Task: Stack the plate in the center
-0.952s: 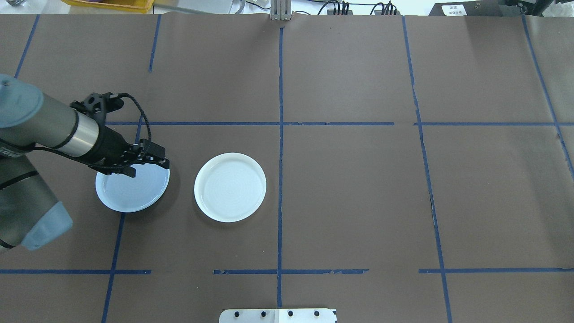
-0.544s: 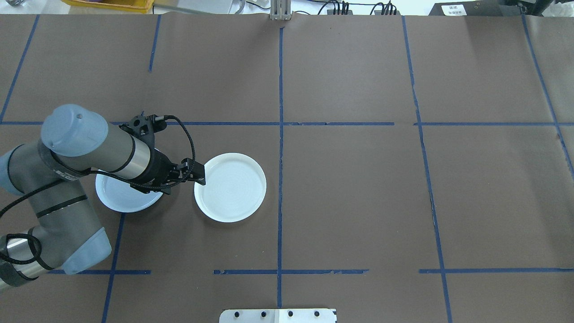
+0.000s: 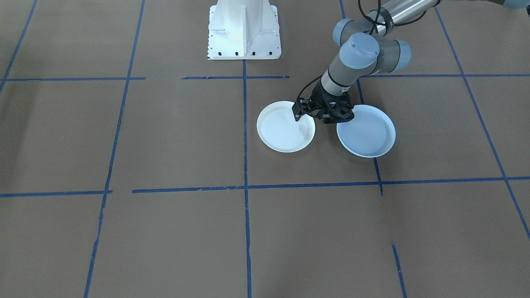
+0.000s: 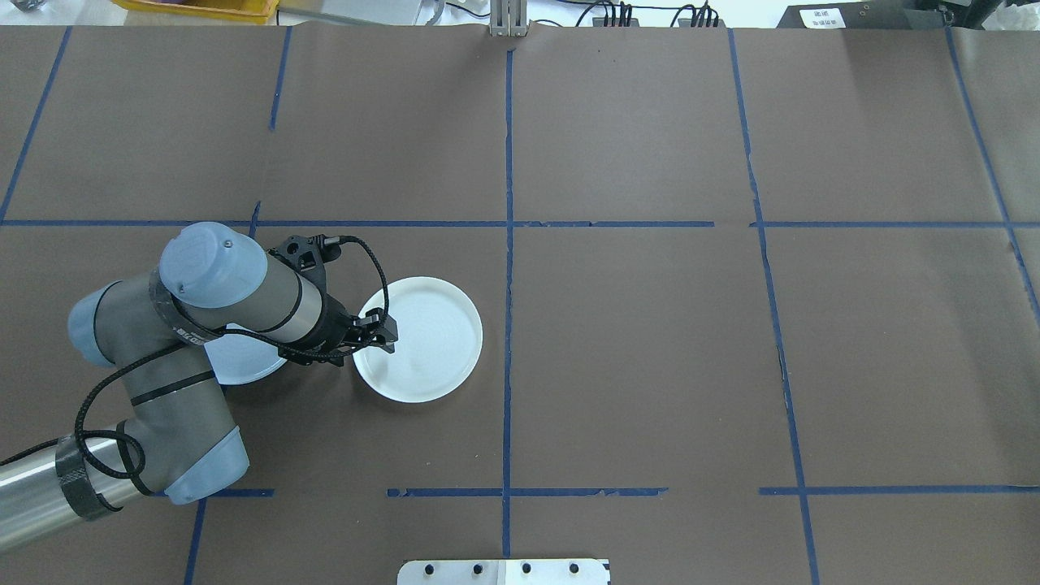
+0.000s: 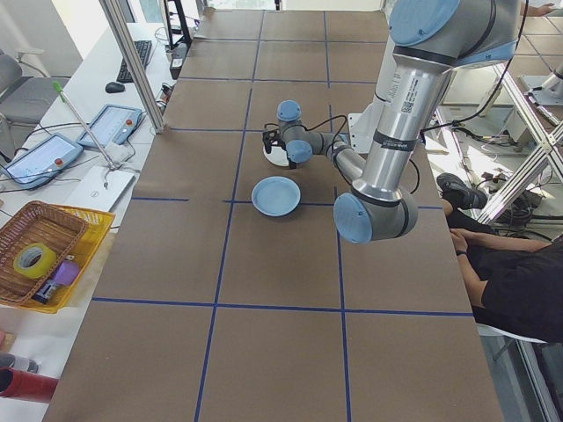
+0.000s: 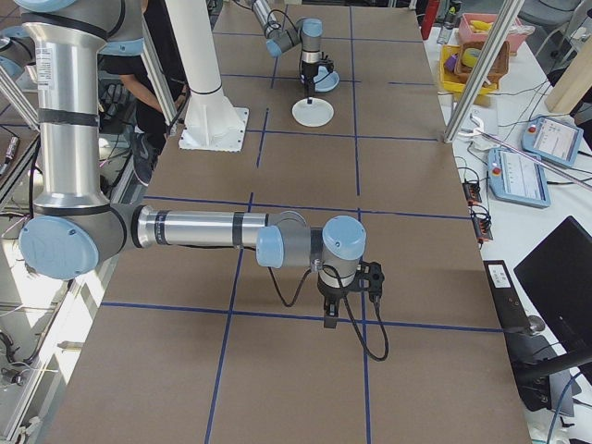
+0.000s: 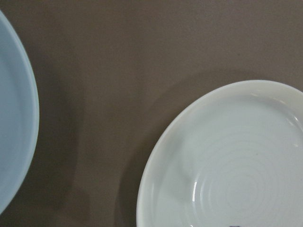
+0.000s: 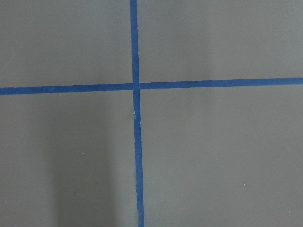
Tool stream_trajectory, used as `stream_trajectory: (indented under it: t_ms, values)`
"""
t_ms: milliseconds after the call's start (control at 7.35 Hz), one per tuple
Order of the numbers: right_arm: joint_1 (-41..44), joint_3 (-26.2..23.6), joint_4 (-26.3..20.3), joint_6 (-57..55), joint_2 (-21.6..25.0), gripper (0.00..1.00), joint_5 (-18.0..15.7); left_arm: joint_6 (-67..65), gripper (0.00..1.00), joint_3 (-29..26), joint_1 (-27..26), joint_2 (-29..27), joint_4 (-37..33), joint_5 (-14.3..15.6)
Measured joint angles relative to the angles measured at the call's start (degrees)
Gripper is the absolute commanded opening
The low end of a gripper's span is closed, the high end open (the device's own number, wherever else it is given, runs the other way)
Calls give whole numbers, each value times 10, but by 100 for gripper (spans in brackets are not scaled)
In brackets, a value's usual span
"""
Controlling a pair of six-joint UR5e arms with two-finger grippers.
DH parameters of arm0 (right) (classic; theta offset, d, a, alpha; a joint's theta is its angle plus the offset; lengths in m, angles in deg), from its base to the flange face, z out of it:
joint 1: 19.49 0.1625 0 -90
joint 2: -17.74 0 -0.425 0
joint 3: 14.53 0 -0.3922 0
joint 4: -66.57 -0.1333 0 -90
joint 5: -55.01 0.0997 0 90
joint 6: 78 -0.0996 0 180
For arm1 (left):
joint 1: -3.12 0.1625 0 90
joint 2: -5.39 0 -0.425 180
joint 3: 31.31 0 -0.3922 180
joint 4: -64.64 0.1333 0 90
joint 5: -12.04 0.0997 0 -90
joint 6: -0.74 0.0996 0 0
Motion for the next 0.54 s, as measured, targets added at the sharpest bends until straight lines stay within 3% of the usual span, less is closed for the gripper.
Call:
stream_trajectory:
  t_ms: [272,544]
  values:
    - [0,0,0,0,0,100,0,2,48,-6,0,-2,0,4]
    - [0,0,0,0,0,100,0,4,14,-9,0,-2,-1,7]
